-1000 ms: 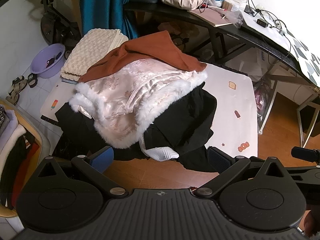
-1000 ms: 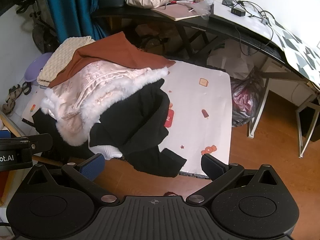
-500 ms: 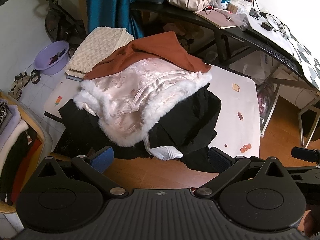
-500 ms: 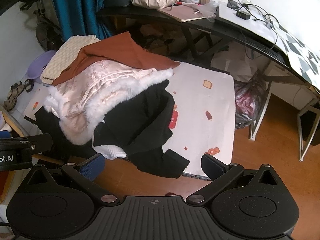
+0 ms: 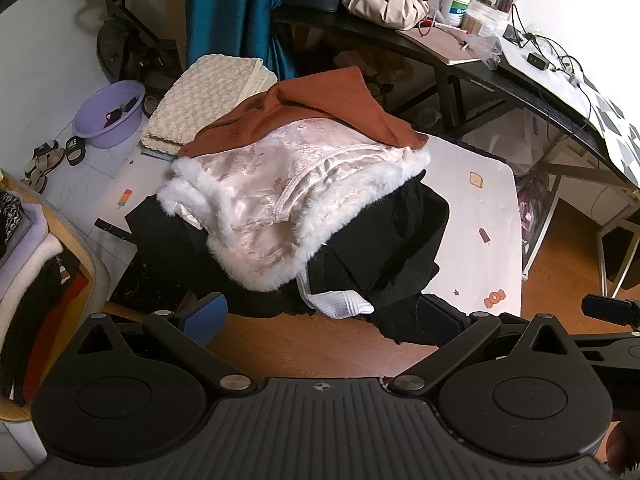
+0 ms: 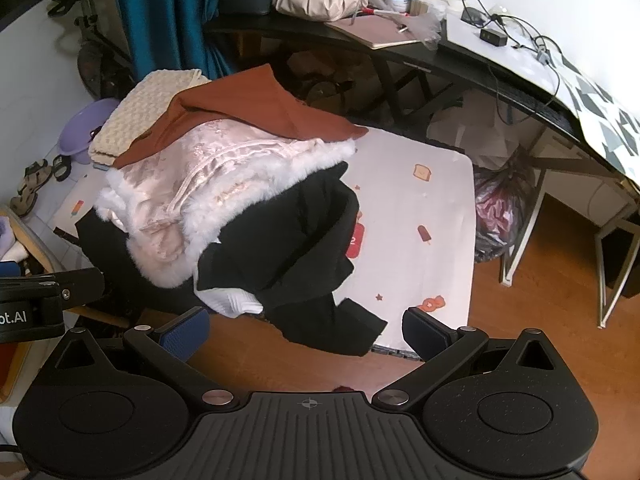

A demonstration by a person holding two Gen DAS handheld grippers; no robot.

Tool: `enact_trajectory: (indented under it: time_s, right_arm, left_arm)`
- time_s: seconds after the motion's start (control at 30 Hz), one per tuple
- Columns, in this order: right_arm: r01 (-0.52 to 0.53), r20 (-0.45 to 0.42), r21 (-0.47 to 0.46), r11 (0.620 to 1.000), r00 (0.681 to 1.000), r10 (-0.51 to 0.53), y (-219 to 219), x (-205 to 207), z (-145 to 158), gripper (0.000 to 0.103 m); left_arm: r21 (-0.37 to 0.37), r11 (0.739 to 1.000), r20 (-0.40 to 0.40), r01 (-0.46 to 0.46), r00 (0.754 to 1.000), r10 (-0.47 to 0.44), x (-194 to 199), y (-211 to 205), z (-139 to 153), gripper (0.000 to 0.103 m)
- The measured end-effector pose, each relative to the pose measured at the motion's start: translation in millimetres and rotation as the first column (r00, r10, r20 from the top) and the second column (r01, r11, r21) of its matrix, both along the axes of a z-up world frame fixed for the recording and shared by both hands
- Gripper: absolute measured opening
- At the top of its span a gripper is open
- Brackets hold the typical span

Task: Fold clothes

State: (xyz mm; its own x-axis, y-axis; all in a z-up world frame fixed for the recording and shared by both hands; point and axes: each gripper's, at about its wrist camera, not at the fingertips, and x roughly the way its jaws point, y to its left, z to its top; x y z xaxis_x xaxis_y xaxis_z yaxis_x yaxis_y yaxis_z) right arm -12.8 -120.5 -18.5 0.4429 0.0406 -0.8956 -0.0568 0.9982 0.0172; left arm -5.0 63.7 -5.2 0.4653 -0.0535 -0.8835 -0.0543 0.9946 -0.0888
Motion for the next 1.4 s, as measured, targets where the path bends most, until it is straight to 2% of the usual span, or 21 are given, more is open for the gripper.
enact_trajectory:
  time_s: [0.57, 0.73, 0.97, 1.07, 1.23, 1.4]
  right_arm:
    - [-0.059, 0.023, 0.005, 0.998, 0.998, 0.058, 36.4, -9.3, 2.8, 0.102]
    - [-0.040, 0.007, 0.013, 0.999, 0.999, 0.040, 36.2, -7.5, 0.1, 0.102]
    - [-0.037, -0.015, 0.015, 0.999, 0.999, 0.037, 38.4, -0.6, -6.3, 0.102]
    - [-0.038, -0.015, 0.028, 0.999, 0.999, 0.038, 39.4, 6.9, -8.6, 0.102]
    - [-0.045, 0.052, 0.059, 0.997, 0.998, 0.042, 37.9, 26.2, -6.1, 0.102]
    - [-0.054, 0.105, 0.062, 0.997, 0.993, 0.047, 32.0, 57.4, -8.1, 0.102]
  left_arm:
    - [0.003, 0.999, 0.021, -0.053, 0.998, 0.053, -20.5, 33.4, 2.3, 0.103]
    - [-0.001, 0.998, 0.008, -0.062, 0.998, 0.062, -22.9, 38.8, -0.7, 0.103]
    - [0.043, 0.982, 0.059, -0.184, 0.982, 0.181, -24.7, 58.0, 1.8, 0.103]
    - [0.041, 0.978, 0.056, -0.206, 0.977, 0.204, -21.3, 64.3, 0.4, 0.103]
    - [0.033, 0.968, 0.017, -0.249, 0.968, 0.248, -9.4, 75.3, -7.2, 0.103]
    - [-0.029, 0.958, 0.046, -0.284, 0.957, 0.285, 7.3, 87.0, -6.7, 0.103]
